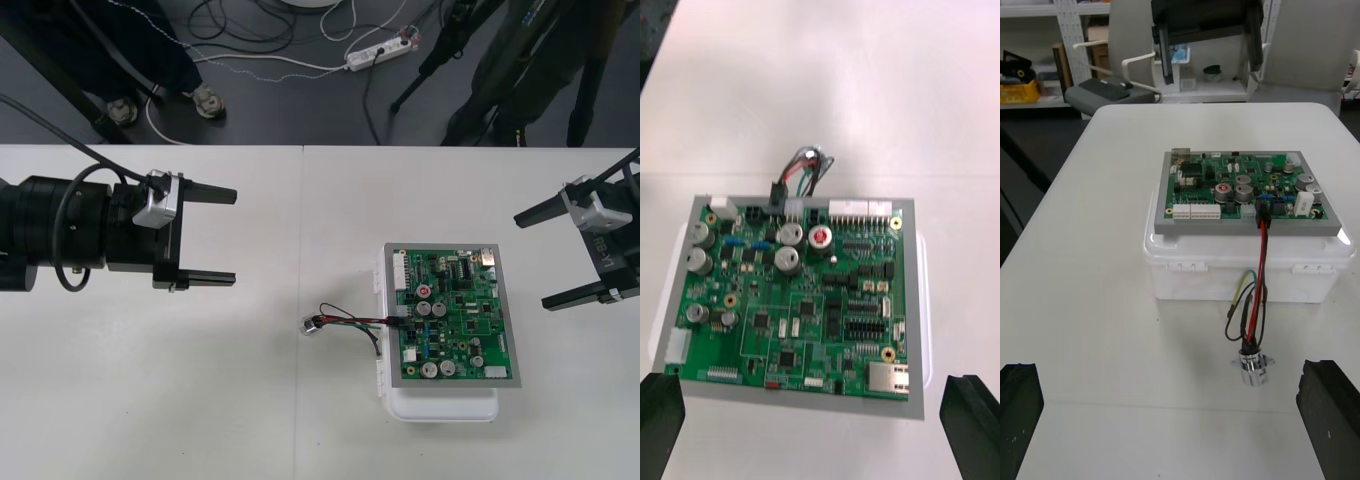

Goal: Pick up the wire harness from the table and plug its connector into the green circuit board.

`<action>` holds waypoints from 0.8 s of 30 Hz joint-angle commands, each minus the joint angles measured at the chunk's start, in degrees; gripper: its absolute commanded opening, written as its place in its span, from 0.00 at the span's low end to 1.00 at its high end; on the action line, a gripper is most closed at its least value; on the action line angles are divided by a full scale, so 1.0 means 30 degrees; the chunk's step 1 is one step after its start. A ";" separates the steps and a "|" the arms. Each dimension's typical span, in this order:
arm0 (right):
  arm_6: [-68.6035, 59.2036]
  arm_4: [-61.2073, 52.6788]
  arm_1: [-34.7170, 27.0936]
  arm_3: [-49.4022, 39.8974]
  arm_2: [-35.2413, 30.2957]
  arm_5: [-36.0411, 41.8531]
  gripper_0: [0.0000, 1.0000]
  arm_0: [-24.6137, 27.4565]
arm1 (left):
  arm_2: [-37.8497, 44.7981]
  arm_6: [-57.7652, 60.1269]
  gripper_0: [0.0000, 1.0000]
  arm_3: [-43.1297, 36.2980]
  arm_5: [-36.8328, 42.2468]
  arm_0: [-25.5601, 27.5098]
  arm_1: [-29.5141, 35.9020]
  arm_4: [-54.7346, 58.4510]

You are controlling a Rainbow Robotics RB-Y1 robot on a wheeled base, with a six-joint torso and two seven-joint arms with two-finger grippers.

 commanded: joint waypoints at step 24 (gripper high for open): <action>-0.1341 -0.2077 0.1708 -0.0843 -0.2826 -0.0154 1.00 -0.0019 | 0.3158 0.4825 1.00 -0.1266 -0.5189 -0.0425 0.3500 -0.1336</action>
